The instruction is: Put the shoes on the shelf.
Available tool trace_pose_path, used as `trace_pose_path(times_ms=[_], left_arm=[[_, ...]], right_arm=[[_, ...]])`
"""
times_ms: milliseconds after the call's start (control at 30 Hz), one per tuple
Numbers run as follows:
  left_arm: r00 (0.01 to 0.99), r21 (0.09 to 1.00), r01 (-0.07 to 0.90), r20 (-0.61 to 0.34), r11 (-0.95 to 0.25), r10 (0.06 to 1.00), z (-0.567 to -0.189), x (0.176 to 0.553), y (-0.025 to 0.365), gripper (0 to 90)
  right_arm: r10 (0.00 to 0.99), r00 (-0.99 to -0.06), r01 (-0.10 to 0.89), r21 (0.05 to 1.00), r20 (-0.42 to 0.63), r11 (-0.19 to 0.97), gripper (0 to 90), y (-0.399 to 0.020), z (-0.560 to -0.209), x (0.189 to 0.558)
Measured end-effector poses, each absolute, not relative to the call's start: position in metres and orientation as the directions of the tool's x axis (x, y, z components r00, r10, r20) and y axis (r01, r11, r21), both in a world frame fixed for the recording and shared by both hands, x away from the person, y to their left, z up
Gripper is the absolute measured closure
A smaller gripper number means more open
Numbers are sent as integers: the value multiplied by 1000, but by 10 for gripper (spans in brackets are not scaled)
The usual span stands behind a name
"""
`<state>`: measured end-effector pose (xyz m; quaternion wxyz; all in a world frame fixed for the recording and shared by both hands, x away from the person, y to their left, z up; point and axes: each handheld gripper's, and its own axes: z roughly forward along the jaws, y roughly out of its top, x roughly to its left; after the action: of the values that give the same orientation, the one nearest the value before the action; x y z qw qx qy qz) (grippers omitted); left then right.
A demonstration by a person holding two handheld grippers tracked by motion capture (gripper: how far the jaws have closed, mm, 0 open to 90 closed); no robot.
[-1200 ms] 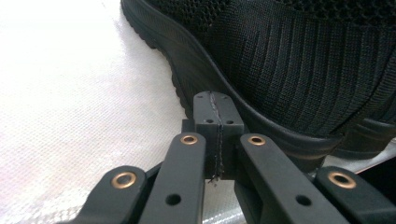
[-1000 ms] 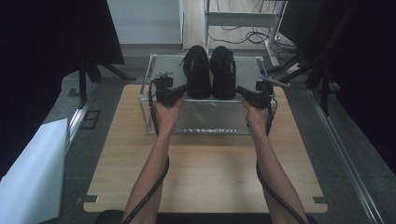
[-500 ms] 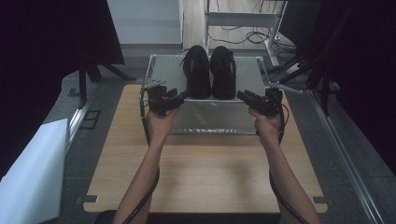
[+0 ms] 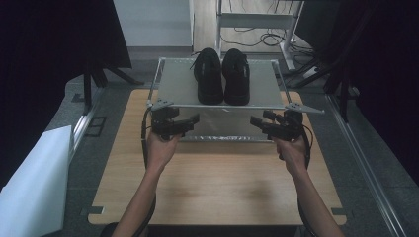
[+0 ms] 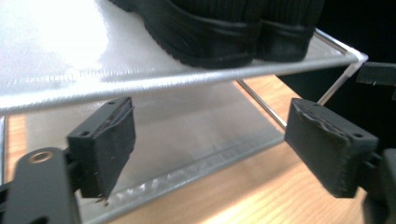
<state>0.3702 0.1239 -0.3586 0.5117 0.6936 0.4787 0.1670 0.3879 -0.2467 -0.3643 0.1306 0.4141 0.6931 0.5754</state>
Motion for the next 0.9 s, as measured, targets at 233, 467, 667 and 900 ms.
trace_pose_path(times_ms=[233,467,667,900], left_arm=[[499,874,482,-212,-65,840,-362,351,126,102],[508,872,474,-157,-122,847,-370,336,130,7],[514,859,465,-66,-214,855,-378,320,135,0],[526,850,481,-84,-215,846,-395,303,145,0]], right_arm=[[714,-647,420,906,267,42,168,-254,-370,372],[721,-656,419,902,224,101,139,-266,-375,357],[726,-657,413,902,202,123,128,-277,-377,345],[738,-649,425,893,184,150,97,-290,-387,330]])
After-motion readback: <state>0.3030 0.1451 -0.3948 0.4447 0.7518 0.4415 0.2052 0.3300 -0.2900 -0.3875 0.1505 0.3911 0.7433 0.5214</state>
